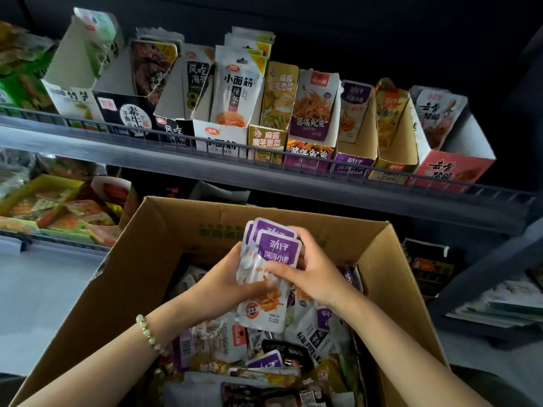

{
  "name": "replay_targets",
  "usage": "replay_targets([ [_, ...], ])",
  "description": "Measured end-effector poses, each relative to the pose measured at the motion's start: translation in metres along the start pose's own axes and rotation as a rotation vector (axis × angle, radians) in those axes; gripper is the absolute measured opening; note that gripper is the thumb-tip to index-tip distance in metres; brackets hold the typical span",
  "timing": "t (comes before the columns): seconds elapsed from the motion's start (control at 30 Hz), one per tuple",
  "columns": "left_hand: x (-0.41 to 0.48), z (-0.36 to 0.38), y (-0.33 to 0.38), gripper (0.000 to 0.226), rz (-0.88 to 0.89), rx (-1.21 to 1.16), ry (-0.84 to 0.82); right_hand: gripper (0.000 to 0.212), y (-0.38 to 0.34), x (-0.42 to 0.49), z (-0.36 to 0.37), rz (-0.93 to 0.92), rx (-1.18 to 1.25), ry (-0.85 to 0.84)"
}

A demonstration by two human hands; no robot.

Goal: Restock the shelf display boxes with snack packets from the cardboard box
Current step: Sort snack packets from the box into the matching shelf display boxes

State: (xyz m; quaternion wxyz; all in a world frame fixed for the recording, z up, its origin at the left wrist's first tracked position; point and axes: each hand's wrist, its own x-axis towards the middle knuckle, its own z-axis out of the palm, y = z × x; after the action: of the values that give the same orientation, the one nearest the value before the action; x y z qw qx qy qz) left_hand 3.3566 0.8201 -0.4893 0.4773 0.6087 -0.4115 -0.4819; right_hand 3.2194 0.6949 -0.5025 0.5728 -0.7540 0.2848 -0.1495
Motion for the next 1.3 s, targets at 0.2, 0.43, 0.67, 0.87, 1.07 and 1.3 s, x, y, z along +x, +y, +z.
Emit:
replay_targets([
  [0.2,-0.003,-0.002,0.002,0.046,0.008,0.016,-0.131,0.057,-0.003,0.000,-0.004,-0.048,-0.047,-0.037],
  [0.43,-0.003,-0.003,0.000,0.044,-0.034,0.044,-0.173,0.049,-0.006,0.000,-0.006,-0.083,0.012,-0.002],
  [0.67,0.000,-0.008,0.002,0.037,-0.078,0.083,-0.154,0.047,-0.017,-0.002,-0.019,0.014,0.282,0.185],
  [0.87,-0.004,-0.008,0.016,0.023,0.047,-0.010,-0.191,0.044,-0.019,-0.002,-0.026,0.286,0.618,-0.134],
  [1.07,0.000,-0.012,0.015,0.043,-0.091,-0.128,-0.166,0.050,-0.017,0.002,-0.025,0.116,0.536,0.046],
  [1.3,-0.006,-0.015,0.024,0.078,-0.415,-0.569,-0.490,0.069,-0.023,-0.009,-0.020,-0.069,0.356,-0.081],
])
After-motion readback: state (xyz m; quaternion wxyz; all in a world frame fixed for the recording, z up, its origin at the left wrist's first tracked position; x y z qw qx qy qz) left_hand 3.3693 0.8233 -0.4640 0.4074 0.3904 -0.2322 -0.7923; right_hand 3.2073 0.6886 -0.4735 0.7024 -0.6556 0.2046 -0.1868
